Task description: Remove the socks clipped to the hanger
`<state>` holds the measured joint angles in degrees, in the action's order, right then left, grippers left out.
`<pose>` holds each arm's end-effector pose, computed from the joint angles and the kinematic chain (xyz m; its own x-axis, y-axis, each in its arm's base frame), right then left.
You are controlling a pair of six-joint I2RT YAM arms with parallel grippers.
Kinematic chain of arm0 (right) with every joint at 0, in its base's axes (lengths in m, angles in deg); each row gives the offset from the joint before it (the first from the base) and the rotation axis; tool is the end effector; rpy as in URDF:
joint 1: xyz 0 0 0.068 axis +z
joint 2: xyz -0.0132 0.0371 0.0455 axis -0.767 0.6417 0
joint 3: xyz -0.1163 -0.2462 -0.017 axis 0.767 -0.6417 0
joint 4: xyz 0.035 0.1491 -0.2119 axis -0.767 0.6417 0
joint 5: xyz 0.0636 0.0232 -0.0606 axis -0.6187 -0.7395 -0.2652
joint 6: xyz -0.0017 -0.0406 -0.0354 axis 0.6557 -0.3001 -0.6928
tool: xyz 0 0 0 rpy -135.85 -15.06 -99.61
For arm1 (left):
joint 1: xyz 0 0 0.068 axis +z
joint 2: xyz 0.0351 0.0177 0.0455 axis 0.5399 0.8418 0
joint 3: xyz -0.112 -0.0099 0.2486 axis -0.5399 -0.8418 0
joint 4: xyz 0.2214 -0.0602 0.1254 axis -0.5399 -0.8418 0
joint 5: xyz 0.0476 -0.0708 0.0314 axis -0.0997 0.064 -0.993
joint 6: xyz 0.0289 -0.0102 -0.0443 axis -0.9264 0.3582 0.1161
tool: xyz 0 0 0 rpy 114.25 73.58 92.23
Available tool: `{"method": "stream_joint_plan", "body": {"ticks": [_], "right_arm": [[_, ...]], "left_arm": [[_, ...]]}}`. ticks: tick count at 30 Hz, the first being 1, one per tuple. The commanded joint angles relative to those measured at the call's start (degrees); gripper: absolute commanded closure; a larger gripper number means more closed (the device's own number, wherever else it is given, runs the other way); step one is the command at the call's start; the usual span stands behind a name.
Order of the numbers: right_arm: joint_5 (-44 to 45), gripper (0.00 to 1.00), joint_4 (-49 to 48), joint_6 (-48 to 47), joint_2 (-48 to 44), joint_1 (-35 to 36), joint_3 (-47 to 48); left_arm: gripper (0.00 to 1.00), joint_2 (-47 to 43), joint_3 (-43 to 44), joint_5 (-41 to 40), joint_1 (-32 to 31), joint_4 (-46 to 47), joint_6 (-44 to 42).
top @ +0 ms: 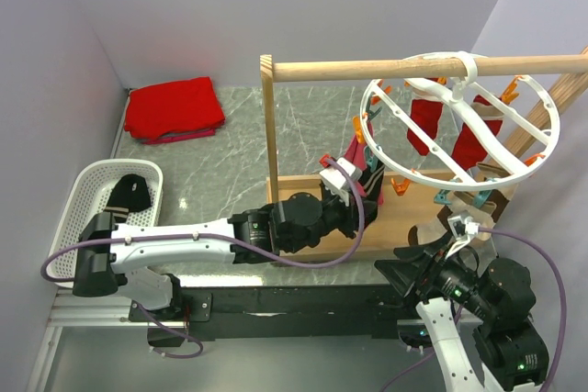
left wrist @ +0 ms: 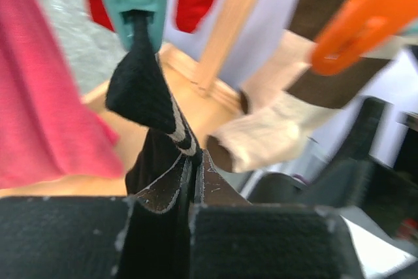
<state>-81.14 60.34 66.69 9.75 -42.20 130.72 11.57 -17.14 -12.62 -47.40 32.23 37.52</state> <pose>-0.0346 0.0170 0.3429 -0.4989 0.2584 -0.8273 -0.5321 0.6622 0.5277 0.0731 -0.3337 0.3736 -0.3441 -0.1741 -0.9226 0.7544 0.5337 -0.3821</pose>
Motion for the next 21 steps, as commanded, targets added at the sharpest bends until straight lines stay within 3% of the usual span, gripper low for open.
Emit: {"method": "stream_joint_plan", "body": {"ticks": [1, 10, 21], "right_arm": [[-0.4, 0.18, -3.8, 0.9, 0.0, -0.1, -0.9], [-0.5, 0.18, -8.6, 3.6, 0.1, -0.1, -2.3], [-2.7, 0.2, -15.4, 7.7, -0.8, -0.1, -4.6]], "left_arm": [[0.99, -3.9, 2.5, 9.9, 0.1, 0.9, 4.5], [0.97, -6.3, -0.1, 17.7, 0.3, 4.4, 11.5], [0.97, -2.9, 2.0, 22.1, 0.4, 6.0, 13.7]]}}
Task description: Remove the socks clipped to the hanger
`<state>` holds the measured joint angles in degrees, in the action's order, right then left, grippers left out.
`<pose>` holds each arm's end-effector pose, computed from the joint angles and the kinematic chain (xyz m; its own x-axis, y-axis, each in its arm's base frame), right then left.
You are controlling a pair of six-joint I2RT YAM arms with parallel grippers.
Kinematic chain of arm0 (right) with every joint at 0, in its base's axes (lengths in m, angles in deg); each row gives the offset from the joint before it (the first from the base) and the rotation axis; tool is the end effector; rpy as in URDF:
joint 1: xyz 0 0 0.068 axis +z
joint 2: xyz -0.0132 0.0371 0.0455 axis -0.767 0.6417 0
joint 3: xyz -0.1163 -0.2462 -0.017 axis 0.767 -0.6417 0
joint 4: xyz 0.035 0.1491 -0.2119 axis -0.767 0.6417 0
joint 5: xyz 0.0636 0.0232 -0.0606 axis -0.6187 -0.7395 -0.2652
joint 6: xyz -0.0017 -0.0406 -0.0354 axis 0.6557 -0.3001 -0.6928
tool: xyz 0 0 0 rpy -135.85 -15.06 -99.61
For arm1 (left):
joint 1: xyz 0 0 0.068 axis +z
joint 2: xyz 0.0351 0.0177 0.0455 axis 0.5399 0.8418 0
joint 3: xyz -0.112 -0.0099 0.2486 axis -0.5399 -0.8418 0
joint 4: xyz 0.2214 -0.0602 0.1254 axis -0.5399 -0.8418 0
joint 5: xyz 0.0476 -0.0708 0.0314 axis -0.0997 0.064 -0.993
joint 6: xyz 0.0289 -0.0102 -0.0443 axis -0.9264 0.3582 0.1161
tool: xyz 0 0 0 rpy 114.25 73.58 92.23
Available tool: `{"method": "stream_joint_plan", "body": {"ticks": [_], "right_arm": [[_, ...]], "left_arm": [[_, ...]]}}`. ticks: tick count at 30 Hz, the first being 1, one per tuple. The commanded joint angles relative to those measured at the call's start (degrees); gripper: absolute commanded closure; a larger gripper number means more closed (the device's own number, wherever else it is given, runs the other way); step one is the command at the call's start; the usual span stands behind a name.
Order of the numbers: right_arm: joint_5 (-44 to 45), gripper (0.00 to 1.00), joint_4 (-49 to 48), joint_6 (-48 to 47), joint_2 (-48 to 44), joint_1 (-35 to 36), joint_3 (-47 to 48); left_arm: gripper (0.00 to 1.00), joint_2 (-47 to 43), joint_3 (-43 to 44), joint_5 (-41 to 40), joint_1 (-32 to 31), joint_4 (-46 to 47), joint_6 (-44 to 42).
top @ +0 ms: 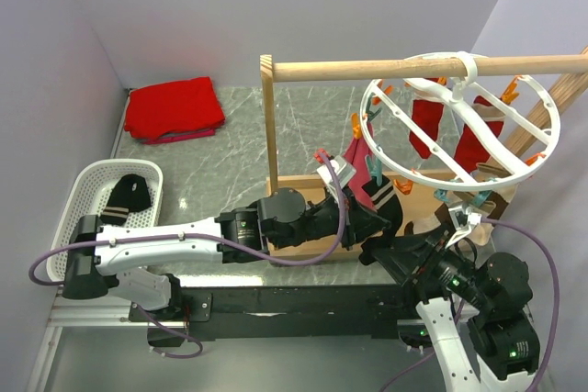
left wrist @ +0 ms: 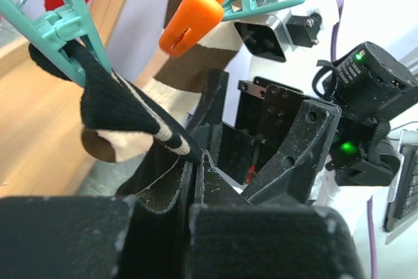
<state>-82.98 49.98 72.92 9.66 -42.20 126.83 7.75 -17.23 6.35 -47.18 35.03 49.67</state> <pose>-0.0187 0.0201 0.3463 -0.4749 0.3296 -0.8159 -0.5609 0.6010 0.5693 0.0605 -0.3204 0.3993 -0.5589 -0.1996 -0.8049 0.7865 0.1800 -0.5907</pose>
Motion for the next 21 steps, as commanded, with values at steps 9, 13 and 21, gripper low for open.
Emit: {"method": "stream_joint_plan", "body": {"ticks": [9, 13, 21], "right_arm": [[-0.8, 0.46, -8.1, 2.6, -1.1, -0.1, -2.7], [-1.3, 0.77, -7.6, 2.5, -1.2, -0.1, -3.0], [0.4, 1.0, -3.5, -0.1, -1.6, -0.1, -2.3]], "left_arm": [[0.97, 2.4, 3.1, 4.7, 0.3, 3.7, 2.8], [0.96, 2.3, 3.1, 4.6, 0.3, 3.7, 2.8], [0.4, -0.3, 1.4, 2.6, 0.5, 1.0, 1.8]]}}
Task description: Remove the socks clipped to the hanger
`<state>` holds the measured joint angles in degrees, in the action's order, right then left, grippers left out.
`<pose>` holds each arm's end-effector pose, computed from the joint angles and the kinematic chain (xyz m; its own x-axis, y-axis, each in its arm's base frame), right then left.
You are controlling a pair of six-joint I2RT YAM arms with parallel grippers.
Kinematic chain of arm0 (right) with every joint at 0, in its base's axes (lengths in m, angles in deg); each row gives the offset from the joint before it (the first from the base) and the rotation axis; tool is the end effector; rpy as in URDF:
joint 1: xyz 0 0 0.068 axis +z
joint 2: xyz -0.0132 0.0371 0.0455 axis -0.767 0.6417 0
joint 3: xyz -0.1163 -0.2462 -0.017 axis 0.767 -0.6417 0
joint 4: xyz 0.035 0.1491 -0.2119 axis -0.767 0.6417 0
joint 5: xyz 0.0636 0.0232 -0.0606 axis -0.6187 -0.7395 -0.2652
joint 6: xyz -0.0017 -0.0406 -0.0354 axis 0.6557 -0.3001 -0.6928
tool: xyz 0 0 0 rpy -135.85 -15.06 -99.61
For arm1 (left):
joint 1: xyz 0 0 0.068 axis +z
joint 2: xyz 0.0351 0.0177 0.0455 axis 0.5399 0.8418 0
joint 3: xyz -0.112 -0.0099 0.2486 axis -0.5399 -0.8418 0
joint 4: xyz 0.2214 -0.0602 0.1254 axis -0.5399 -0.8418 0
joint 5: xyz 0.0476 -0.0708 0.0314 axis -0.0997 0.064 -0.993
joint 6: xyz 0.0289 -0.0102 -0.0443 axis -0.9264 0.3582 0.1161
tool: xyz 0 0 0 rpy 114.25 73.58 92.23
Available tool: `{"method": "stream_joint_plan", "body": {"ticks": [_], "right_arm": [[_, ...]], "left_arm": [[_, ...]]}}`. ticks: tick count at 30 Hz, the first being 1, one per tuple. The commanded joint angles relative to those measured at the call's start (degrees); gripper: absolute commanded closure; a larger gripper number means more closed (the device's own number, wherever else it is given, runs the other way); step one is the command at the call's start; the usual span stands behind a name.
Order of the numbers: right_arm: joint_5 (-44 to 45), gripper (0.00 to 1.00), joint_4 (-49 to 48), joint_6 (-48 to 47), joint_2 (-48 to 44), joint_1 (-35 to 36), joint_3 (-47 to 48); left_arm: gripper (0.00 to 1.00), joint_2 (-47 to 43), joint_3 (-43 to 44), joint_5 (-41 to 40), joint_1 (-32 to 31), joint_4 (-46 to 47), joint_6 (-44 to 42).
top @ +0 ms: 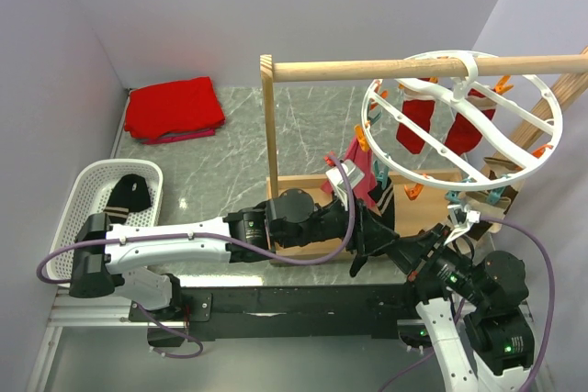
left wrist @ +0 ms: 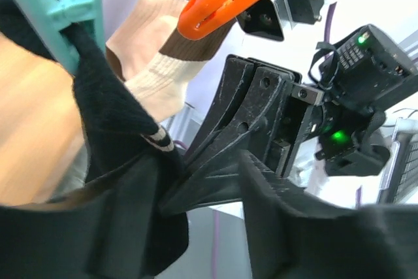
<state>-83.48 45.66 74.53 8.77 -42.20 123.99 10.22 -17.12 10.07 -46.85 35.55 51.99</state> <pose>-0.0115 0.0213 0.3420 -0.4605 0.3476 -0.8168 -0.5763 0.5828 0.5729 0.0623 -0.3323 0.3875 -0.6031 -0.1463 -0.7841 0.7707 0.1463 -0.6202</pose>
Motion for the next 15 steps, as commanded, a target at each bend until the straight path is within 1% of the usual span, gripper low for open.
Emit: {"method": "stream_joint_plan", "body": {"ticks": [1, 2, 4, 5, 7, 8, 9, 12, 15], "right_arm": [[1.0, 1.0, 1.1, -1.7, -0.8, -0.1, 0.6], [0.9, 1.0, 1.1, -1.8, -0.9, -0.1, 0.4], [0.7, 1.0, 1.2, -1.8, -0.9, -0.1, 0.4], [0.7, 1.0, 1.2, -1.8, -0.9, -0.1, 0.4], [0.5, 1.0, 1.3, -1.9, -0.9, -0.1, 0.5], [0.6, 1.0, 1.3, -1.9, -0.8, -0.1, 0.5], [0.5, 1.0, 1.2, -1.9, -0.9, -0.1, 0.4], [0.4, 1.0, 0.6, -1.6, -0.7, -0.1, 0.3], [-0.2, 1.0, 0.0, -1.2, -0.3, -0.1, 0.4]], "left_arm": [[0.35, -3.4, 0.9, -2.7, 0.2, 0.1, -0.7], [0.28, -4.1, 0.0, -3.8, 0.2, -0.6, -0.8], [0.21, -6.4, -0.9, -5.9, 0.1, -1.3, -0.9], [0.17, -7.2, -1.3, -9.0, 0.2, -1.8, -1.0], [0.15, -9.0, -1.2, -13.0, 0.2, -4.2, -0.3], [0.15, -9.2, -0.6, -16.8, 0.2, -4.9, -0.1], [0.15, -9.8, -0.1, -18.6, 0.4, -6.1, 0.3], [0.17, -9.2, 2.5, -20.4, 1.1, -6.3, -0.6], [0.19, -6.2, 7.5, -20.9, 1.2, -8.1, -3.3]]}}
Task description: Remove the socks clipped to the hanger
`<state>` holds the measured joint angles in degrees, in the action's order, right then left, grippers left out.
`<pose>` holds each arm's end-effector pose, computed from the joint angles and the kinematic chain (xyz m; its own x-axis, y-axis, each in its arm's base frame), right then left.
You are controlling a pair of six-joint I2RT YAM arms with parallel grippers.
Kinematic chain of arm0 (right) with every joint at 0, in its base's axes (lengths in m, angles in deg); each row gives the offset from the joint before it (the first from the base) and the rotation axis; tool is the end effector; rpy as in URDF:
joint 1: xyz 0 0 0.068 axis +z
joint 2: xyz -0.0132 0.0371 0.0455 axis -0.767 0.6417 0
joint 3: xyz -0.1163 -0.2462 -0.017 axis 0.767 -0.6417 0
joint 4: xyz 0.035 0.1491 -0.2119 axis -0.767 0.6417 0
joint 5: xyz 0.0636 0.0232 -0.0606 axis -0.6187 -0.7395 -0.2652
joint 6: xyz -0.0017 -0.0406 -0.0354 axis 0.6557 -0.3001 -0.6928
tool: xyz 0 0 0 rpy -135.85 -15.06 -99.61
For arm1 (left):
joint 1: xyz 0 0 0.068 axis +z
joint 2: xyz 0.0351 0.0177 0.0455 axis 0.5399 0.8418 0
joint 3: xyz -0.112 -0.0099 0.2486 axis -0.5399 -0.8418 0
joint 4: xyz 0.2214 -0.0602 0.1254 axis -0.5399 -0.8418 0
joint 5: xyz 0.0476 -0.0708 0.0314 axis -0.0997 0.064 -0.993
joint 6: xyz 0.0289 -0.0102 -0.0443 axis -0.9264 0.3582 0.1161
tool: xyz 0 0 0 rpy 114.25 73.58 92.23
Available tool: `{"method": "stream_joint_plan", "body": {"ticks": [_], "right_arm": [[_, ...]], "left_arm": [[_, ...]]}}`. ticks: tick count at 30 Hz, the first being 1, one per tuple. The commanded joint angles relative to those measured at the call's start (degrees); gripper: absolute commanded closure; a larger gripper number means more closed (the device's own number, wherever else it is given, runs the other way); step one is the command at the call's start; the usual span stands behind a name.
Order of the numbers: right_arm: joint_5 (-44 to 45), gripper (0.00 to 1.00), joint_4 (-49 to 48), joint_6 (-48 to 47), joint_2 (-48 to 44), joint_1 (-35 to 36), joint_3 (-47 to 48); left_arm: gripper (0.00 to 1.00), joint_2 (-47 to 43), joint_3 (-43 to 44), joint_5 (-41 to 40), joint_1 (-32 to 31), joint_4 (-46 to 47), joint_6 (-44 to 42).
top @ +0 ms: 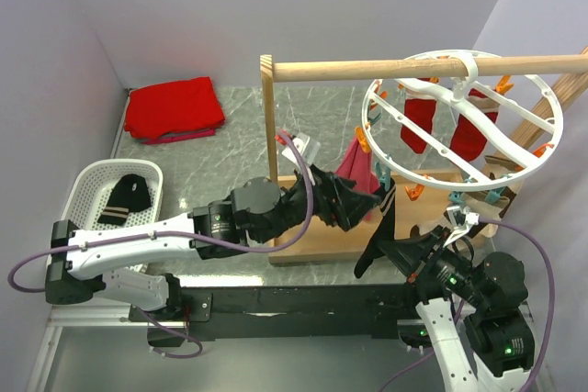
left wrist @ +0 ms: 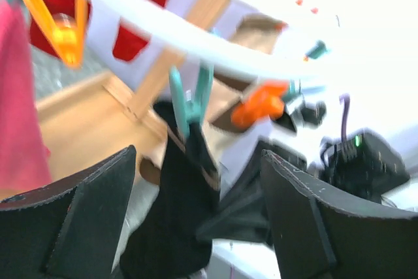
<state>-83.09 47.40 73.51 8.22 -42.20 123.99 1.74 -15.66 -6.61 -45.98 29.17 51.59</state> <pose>-0.0138 0.0208 0.3386 -0.4647 0.3374 -0.8186 -0.5688 0.5948 0.5680 0.0683 -0.2846 0.4282 -0.5219 -0.3680 -0.7695 0.6980 0.3344 -0.6333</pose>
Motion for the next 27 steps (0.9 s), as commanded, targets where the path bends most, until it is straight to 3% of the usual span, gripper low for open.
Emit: {"method": "stream_joint_plan", "body": {"ticks": [1, 7, 10, 17, 27], "right_arm": [[-0.6, 1.0, -2.0, 0.0, 0.3, -0.1, 0.5], [-0.5, 1.0, -1.7, -0.3, 1.0, -0.1, 1.8], [-0.4, 1.0, -1.5, -0.4, 1.1, -0.2, 2.3], [-0.3, 1.0, -0.8, -0.7, 0.9, -0.1, 2.8], [-0.4, 1.0, -0.1, -0.7, 0.4, -0.1, 2.9]], "left_arm": [[0.19, 3.2, 8.7, -4.6, 0.3, -3.0, -4.4], [0.2, 11.0, 18.7, -9.8, 0.3, -9.9, -9.3], [0.23, 13.0, 20.5, -8.6, 0.4, -10.3, -10.0], [0.35, 14.3, 21.0, -8.7, 0.4, -9.3, -9.8], [0.38, 13.9, 19.8, -9.3, 0.8, -7.4, -10.1]]}}
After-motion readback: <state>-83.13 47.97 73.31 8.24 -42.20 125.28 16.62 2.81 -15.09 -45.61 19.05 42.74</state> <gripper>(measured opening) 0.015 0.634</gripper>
